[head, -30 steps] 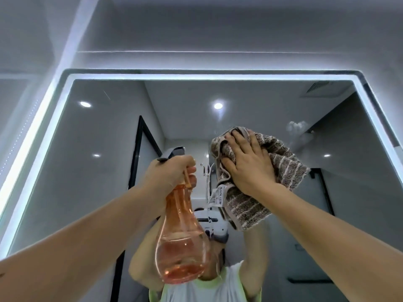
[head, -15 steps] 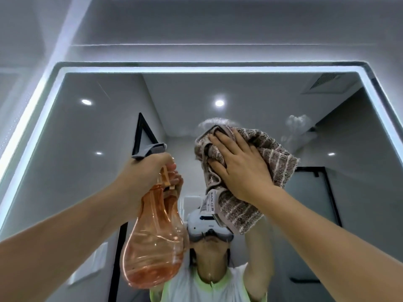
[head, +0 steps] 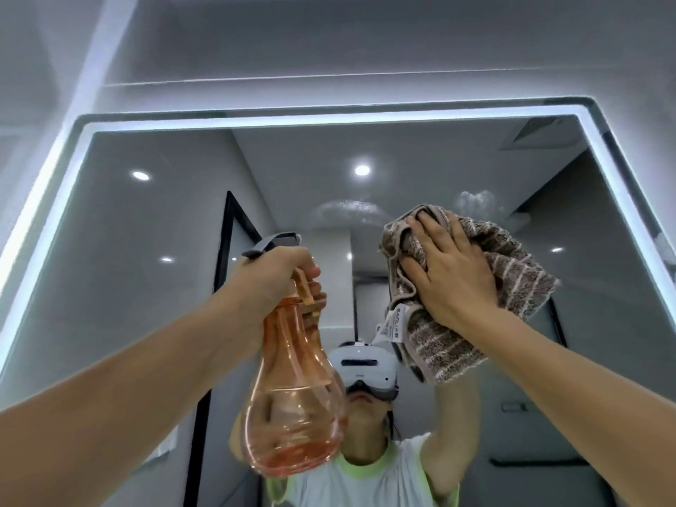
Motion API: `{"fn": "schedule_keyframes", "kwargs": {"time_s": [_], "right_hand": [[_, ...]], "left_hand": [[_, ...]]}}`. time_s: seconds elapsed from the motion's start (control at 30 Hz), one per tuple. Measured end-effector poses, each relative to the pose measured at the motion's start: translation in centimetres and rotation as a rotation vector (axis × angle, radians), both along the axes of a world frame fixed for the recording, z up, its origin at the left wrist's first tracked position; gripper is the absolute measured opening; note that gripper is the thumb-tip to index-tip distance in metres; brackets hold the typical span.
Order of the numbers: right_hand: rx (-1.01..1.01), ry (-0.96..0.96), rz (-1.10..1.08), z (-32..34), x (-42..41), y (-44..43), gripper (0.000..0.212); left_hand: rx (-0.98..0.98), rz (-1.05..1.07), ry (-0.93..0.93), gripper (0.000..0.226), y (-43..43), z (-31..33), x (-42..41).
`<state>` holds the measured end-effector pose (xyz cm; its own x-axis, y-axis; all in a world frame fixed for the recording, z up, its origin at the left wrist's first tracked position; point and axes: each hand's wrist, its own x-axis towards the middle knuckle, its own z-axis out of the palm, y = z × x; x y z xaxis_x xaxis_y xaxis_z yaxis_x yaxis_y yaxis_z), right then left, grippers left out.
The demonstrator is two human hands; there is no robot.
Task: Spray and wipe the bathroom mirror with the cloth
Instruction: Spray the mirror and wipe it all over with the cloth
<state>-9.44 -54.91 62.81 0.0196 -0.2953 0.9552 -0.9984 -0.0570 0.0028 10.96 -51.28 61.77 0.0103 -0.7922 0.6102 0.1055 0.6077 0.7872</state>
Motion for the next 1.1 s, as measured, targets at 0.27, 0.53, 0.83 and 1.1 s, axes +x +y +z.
{"fn": "schedule_keyframes", "kwargs": {"time_s": [0.27, 0.53, 0.83, 1.1], "right_hand": [[-0.004, 0.081, 0.024, 4.9, 5.6, -1.4, 0.055], [-0.006, 0.271, 0.036, 5.5, 12.2, -3.0, 0.054], [0.017, 0.27, 0.049, 3.2, 13.4, -3.3, 0.053], [0.037, 0.301, 0.111, -5.2, 12.4, -3.2, 0.053]], "left_hand": [[-0.015, 0.056, 0.091, 0.016, -1.5, 0.0, 5.5], [-0.022, 0.073, 0.076, 0.007, -3.9, -2.1, 10.8], [0.022, -0.069, 0.111, 0.003, -5.8, -3.2, 11.3], [0.087, -0.02, 0.069, 0.021, -4.8, -8.3, 8.5]]}}
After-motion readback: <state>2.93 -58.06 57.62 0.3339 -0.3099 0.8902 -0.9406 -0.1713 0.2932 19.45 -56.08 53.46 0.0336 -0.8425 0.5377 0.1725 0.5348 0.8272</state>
